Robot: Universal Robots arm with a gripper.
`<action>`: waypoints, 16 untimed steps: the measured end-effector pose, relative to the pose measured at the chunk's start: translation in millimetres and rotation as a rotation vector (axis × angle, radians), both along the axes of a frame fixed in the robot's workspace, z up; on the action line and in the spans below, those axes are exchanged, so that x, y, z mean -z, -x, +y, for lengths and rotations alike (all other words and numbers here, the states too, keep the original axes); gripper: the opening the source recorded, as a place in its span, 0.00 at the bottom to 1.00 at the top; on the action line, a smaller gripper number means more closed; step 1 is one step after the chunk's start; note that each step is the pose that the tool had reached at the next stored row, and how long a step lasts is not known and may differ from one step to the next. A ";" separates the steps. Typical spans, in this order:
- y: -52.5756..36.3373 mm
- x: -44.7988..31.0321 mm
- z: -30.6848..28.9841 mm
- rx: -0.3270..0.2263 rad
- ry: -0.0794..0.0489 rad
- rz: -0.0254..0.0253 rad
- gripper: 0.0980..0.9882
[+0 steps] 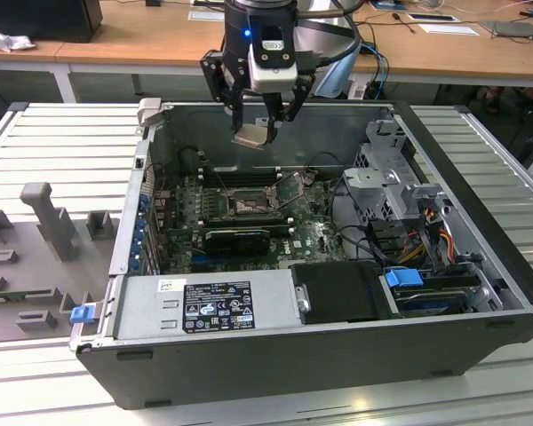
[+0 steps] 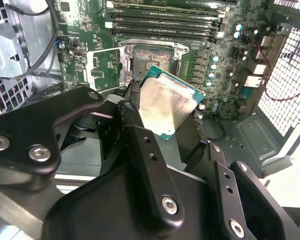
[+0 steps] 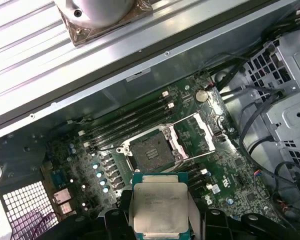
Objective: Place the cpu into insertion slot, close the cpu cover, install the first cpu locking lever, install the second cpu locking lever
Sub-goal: 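Place the cpu into insertion slot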
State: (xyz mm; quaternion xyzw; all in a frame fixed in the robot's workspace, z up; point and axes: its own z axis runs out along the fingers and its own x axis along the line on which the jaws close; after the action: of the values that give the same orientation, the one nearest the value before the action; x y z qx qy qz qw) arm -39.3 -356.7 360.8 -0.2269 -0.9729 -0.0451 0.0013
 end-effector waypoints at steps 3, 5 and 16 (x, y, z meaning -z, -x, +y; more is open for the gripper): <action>0.0 0.0 0.0 0.030 0.000 0.0000 0.48; 0.0 0.1 0.0 0.046 0.000 0.0000 0.48; 0.0 0.4 0.0 0.136 0.000 0.0001 0.48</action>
State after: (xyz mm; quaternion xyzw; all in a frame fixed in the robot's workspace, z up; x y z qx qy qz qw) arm -39.3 -356.7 360.4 -0.2925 -0.9552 -0.0450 -0.0018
